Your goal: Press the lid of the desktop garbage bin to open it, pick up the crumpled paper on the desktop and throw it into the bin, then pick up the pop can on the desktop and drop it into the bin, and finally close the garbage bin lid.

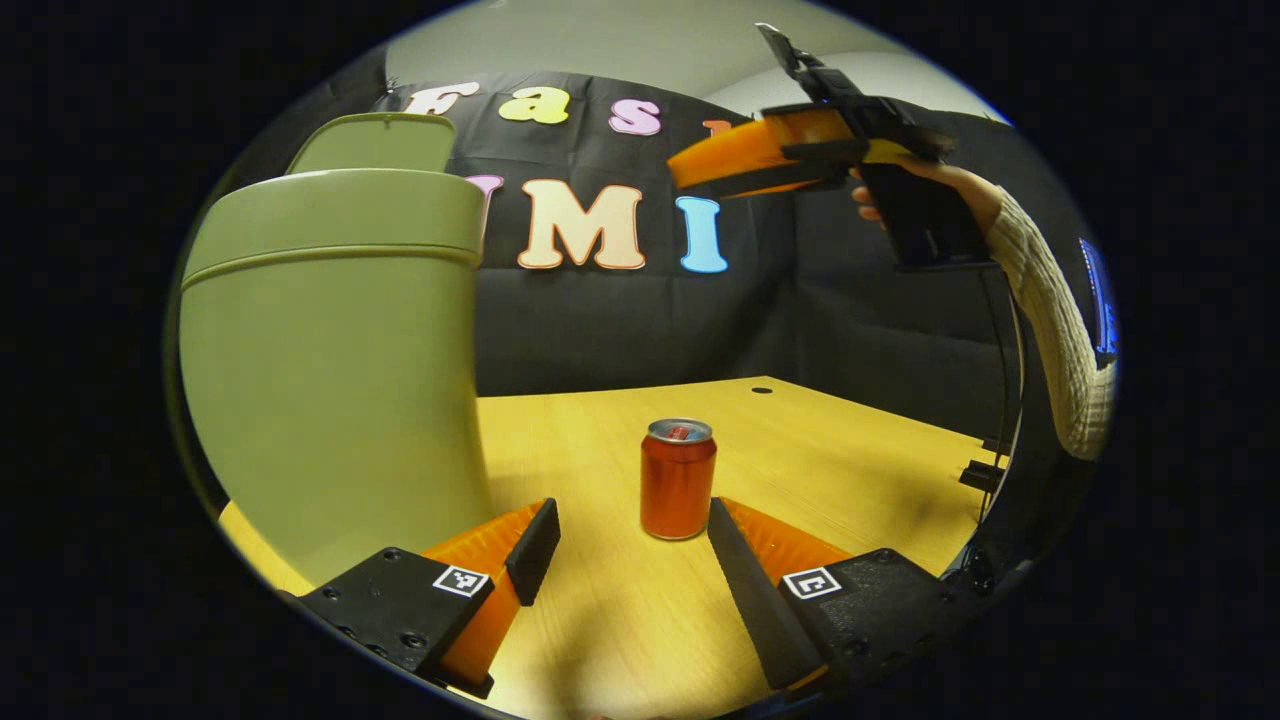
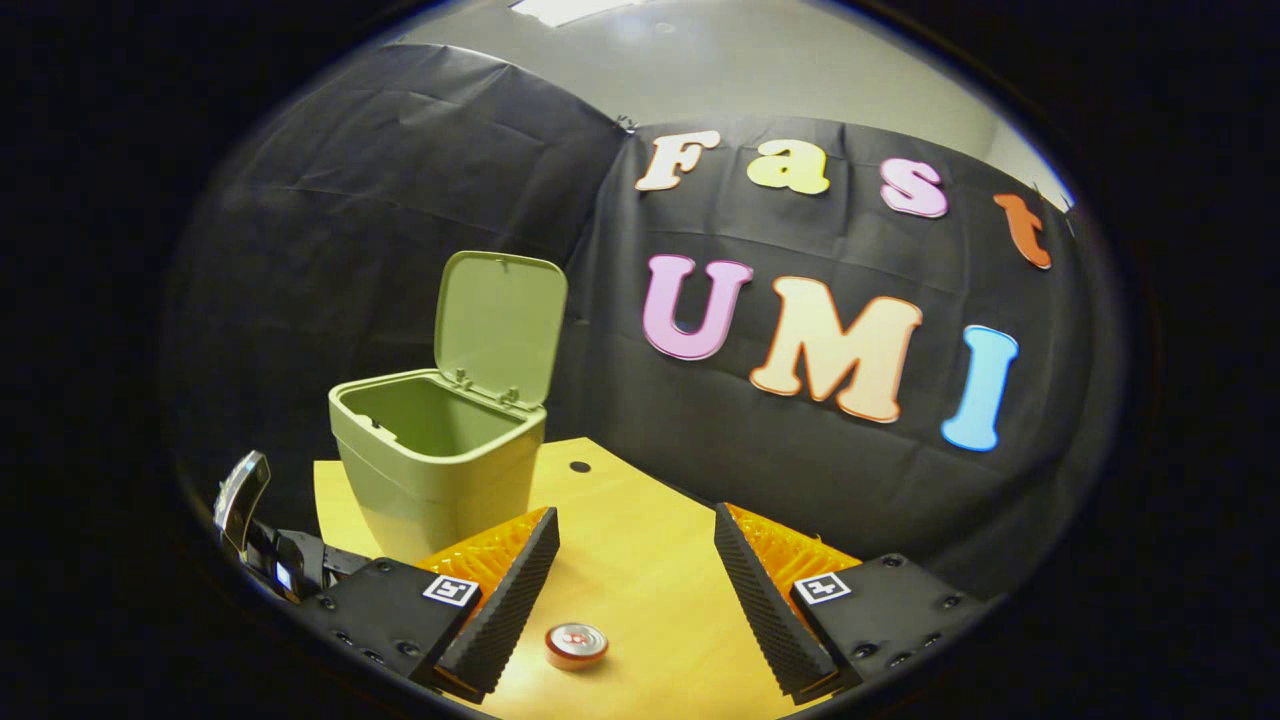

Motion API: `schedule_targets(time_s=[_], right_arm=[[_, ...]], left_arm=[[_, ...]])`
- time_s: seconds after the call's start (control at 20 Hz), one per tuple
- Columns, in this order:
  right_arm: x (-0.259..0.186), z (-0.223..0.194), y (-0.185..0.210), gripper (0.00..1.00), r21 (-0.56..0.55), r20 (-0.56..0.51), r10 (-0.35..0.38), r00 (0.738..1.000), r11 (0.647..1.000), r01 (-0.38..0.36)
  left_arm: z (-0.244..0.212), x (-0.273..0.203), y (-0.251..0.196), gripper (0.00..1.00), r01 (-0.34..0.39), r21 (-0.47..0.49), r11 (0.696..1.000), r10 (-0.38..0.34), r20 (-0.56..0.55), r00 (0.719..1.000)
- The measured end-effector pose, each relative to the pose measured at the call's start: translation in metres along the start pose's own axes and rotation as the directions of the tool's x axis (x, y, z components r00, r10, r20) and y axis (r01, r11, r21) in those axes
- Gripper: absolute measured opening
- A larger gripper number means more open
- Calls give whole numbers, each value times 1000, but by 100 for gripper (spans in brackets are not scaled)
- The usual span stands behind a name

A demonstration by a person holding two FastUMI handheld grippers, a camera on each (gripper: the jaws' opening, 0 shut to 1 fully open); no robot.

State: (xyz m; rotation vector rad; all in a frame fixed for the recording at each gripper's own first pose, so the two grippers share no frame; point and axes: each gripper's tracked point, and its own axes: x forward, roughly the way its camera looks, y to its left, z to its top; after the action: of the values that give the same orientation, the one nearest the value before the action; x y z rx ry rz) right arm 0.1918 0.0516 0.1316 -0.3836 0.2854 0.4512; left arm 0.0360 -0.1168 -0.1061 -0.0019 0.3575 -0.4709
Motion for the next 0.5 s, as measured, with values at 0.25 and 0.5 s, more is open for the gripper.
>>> schedule_targets(time_s=[0.25,0.5], right_arm=[[-33,-59,-38,99,70,-67,-72,995,995,77],[-54,-98,-38,98,103,-98,-85,992,990,95]], left_arm=[[10,35,-13,91,37,31,999,-36,-14,999],[7,62,-18,90,27,38,999,-26,-22,999]])
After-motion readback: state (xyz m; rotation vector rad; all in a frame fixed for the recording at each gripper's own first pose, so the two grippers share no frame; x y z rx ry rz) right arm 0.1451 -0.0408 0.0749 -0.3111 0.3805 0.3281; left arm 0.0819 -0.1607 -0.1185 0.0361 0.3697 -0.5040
